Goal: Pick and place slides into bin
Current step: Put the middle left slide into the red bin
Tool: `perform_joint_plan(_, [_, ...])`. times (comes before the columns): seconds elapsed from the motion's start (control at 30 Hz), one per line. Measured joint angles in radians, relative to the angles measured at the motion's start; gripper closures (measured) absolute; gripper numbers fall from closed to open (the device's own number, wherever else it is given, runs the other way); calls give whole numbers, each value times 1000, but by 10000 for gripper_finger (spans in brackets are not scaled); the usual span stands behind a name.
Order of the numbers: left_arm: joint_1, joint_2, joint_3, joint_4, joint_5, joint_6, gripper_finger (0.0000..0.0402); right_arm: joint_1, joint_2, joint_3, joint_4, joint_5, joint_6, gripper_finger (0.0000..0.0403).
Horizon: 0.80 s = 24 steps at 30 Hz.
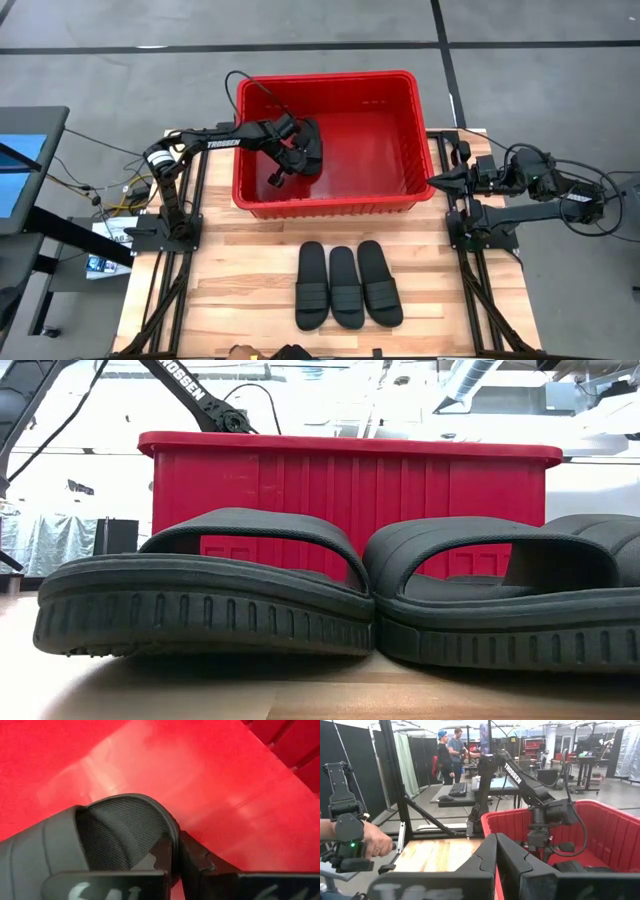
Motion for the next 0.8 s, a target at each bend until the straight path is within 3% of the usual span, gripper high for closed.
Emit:
perform_joint_plan(0.4, [-3,0,0,0,3,-4,399,0,0,0,-3,0,0,403])
perform_joint_plan(0.8, [-10,0,0,3,-21,-87,316,0,0,0,-6,0,0,403])
